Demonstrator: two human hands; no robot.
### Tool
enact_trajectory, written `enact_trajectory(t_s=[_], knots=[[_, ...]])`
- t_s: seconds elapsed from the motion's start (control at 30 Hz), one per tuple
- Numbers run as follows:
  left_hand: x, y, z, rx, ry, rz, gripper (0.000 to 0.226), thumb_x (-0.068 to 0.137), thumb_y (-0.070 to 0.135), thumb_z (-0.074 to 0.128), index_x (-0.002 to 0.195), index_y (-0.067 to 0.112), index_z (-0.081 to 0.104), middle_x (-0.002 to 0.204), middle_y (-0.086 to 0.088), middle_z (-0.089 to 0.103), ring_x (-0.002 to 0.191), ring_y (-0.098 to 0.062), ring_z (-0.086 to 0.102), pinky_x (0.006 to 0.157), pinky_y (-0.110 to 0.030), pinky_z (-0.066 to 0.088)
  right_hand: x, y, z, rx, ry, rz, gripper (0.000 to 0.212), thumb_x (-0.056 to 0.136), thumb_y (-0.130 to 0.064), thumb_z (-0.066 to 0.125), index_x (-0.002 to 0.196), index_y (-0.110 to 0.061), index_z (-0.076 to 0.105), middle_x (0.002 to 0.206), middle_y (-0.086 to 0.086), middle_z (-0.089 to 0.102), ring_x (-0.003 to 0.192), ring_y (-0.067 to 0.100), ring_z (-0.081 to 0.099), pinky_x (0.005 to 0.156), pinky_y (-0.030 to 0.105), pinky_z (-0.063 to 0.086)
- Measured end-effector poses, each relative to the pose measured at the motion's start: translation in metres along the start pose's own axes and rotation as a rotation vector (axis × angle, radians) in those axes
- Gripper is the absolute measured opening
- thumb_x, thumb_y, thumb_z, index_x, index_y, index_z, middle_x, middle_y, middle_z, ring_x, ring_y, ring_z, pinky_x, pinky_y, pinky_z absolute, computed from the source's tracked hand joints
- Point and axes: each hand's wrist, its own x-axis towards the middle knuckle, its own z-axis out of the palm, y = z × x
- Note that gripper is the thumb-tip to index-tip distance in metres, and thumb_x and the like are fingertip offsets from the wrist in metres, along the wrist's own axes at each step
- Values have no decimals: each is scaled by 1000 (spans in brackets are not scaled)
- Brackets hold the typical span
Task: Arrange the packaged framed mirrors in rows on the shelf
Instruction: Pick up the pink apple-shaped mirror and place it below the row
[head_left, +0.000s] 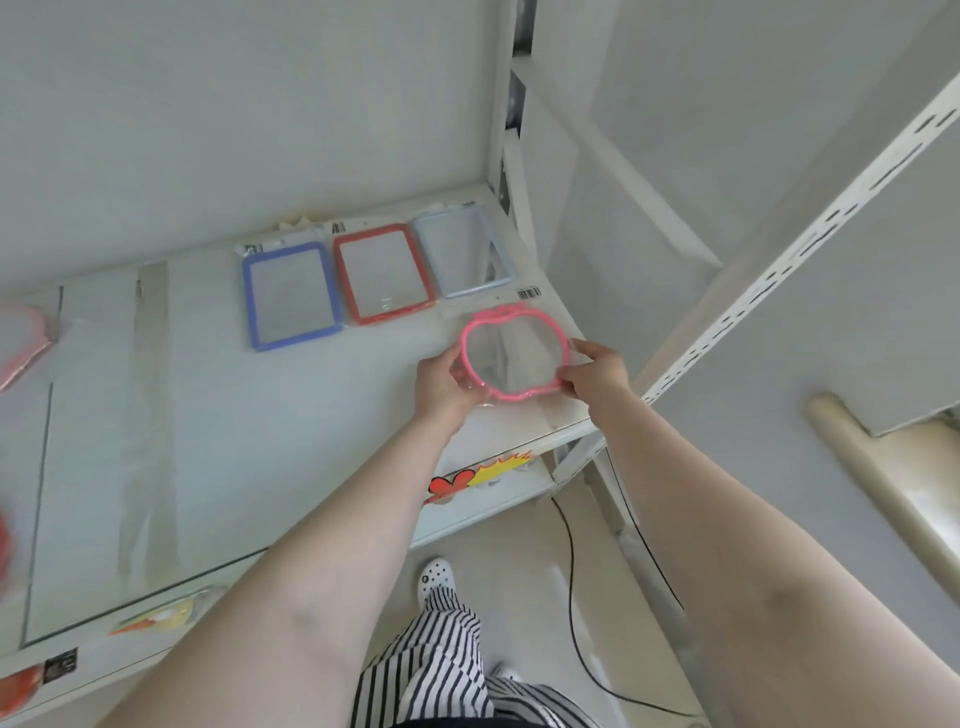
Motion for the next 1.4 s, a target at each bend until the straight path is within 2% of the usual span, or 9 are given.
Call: enact_trajectory(t_s=[0.1, 0.23, 0.37, 0.53, 0.7, 0.8, 0.9, 1.27, 1.4], knots=[[7, -5, 9, 110, 51, 11, 70, 51, -5, 84, 115, 16, 66, 111, -19, 56, 71, -13, 60, 68, -11, 54, 14, 3, 1, -77, 9, 1, 64, 74, 8, 63, 133, -15, 56, 98, 10, 64, 83, 29, 65, 88, 47, 56], [-3, 7, 15, 158, 80, 2, 61, 64, -12, 76, 118, 11, 61, 111, -7, 31, 67, -2, 49, 87, -22, 53, 16, 2, -1, -126, 10, 13, 63, 77, 7, 63, 133, -20, 55, 92, 6, 62, 76, 25, 60, 75, 33, 55], [-8, 11, 16, 173, 85, -2, 59, 67, -14, 73, 119, 10, 59, 111, -5, 28, 67, -2, 49, 88, -22, 52, 17, 5, -3, -139, -1, 5, 61, 78, 6, 63, 132, -20, 57, 71, -6, 52, 59, 17, 53, 70, 31, 50], [-11, 14, 20, 162, 108, -28, 57, 68, -16, 72, 118, 7, 58, 111, -5, 26, 66, -4, 48, 86, -23, 51, 18, 5, -5, -157, -23, -31, 62, 78, 5, 64, 134, -19, 55, 81, -5, 55, 70, 21, 57, 77, 34, 53], [-12, 13, 22, 259, 128, -20, 58, 67, -6, 77, 118, 14, 58, 119, -8, 31, 90, -23, 57, 95, -32, 52, 14, 2, -6, -219, -9, -56, 61, 82, -1, 65, 138, -19, 49, 95, 2, 57, 80, 23, 56, 60, 25, 44], [-14, 13, 21, 351, 145, -15, 60, 67, 6, 79, 122, 17, 57, 126, -12, 36, 116, -28, 47, 102, -25, 42, 8, -1, -7, -326, 30, -94, 60, 84, -9, 66, 140, -18, 47, 120, 9, 56, 90, 26, 60, 77, 29, 50], [-19, 19, 19, 405, 162, -14, 66, 71, 14, 77, 132, 19, 52, 130, -13, 38, 124, -28, 41, 102, -23, 35, -2, -4, -8, -538, 62, -125, 58, 87, -19, 65, 140, -14, 43, 137, 16, 42, 119, 34, 53, 101, 39, 46], [-78, 37, -14, 544, 152, 22, 69, 82, 22, 69, 144, 17, 39, 141, -11, 44, 132, -30, 41, 108, -34, 35, -69, 5, 0, -798, 87, -368, 58, 90, -21, 60, 144, -16, 39, 142, 13, 42, 133, 31, 36, 101, 41, 40], [-113, 31, -42, 570, 166, -5, 66, 83, 21, 67, 143, 16, 41, 142, -11, 46, 132, -28, 43, 108, -34, 36, -102, 13, 17, -752, 2, -453, 51, 89, -20, 59, 138, -17, 46, 135, 10, 51, 125, 32, 45, 93, 41, 47]])
